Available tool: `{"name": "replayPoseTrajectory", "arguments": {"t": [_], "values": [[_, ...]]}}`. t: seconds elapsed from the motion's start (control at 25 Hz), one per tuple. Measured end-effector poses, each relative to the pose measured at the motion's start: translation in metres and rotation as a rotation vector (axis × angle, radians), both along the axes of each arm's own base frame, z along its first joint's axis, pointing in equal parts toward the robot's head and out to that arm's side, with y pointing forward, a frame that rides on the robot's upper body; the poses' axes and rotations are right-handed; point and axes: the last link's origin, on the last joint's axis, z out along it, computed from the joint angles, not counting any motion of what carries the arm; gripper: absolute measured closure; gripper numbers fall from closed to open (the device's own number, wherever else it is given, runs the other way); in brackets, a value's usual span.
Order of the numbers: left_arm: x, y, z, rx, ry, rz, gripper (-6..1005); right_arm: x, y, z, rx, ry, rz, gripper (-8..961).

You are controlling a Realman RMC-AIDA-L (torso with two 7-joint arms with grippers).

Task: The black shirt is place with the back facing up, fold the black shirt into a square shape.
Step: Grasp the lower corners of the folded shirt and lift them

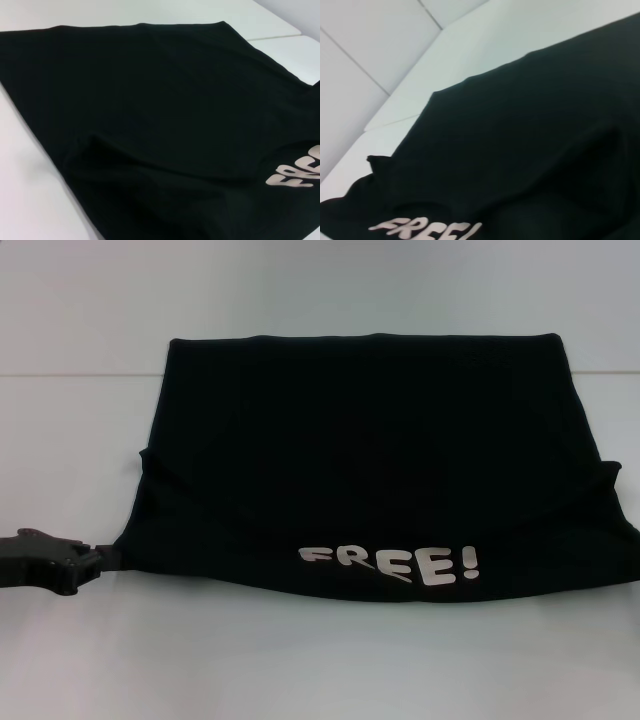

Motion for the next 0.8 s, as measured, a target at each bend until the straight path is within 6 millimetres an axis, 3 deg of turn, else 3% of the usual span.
{"name": "replayPoseTrajectory", "arguments": {"t": [0.8], "values": [[0.0027, 0.0001, -0.0045, -0.014, -0.022, -0.011, 995, -0.0045, 0.0058, 0.0025, -0.002, -0.008, 0.022, 926]]}}
